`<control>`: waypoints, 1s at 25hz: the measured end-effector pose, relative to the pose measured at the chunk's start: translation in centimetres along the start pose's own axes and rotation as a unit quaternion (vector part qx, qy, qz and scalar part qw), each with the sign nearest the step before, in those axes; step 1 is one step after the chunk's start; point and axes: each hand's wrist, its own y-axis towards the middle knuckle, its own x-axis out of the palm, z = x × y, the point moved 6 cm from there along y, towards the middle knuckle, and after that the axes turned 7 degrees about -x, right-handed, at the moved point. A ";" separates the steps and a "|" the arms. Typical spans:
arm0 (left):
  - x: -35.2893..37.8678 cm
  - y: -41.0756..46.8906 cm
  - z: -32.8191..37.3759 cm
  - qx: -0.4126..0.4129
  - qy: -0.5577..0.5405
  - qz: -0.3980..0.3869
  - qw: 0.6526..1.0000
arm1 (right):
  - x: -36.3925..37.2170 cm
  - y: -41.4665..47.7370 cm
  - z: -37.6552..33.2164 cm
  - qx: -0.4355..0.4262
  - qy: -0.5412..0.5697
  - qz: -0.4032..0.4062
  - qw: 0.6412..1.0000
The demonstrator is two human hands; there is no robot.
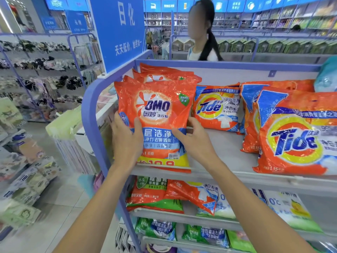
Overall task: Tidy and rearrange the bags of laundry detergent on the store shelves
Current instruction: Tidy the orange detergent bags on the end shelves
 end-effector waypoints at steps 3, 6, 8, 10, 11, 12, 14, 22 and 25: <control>-0.4 -3.0 -0.1 0.004 0.072 -0.023 0.997 | -1.2 -2.2 -0.2 -0.017 -0.068 -0.010 0.997; -0.9 -6.5 -0.5 0.030 0.125 -0.039 0.991 | -2.4 -5.0 -0.3 -0.042 -0.133 -0.033 0.990; -1.0 -9.3 -0.7 0.043 0.161 -0.050 0.985 | -3.2 -7.4 -0.3 -0.061 -0.170 -0.055 0.982; -1.1 -12.4 -1.0 0.044 0.175 -0.064 0.981 | -4.1 -10.1 -0.2 -0.081 -0.216 -0.072 0.970; -1.1 -13.9 -1.5 0.041 0.178 -0.070 0.981 | -4.6 -11.5 0.0 -0.087 -0.238 -0.079 0.964; -1.0 -15.3 -2.1 0.042 0.182 -0.073 0.980 | -5.2 -13.0 0.2 -0.096 -0.256 -0.082 0.959; -0.6 -18.3 -3.4 0.046 0.208 -0.084 0.973 | -6.5 -16.1 1.4 -0.101 -0.279 -0.083 0.951; 4.0 -24.9 -11.3 0.026 0.302 -0.189 0.934 | -9.7 -24.1 11.5 0.064 -0.322 -0.111 0.938; 6.0 -25.0 -13.7 -0.007 0.282 -0.221 0.934 | -10.1 -25.0 15.5 0.137 -0.300 -0.103 0.938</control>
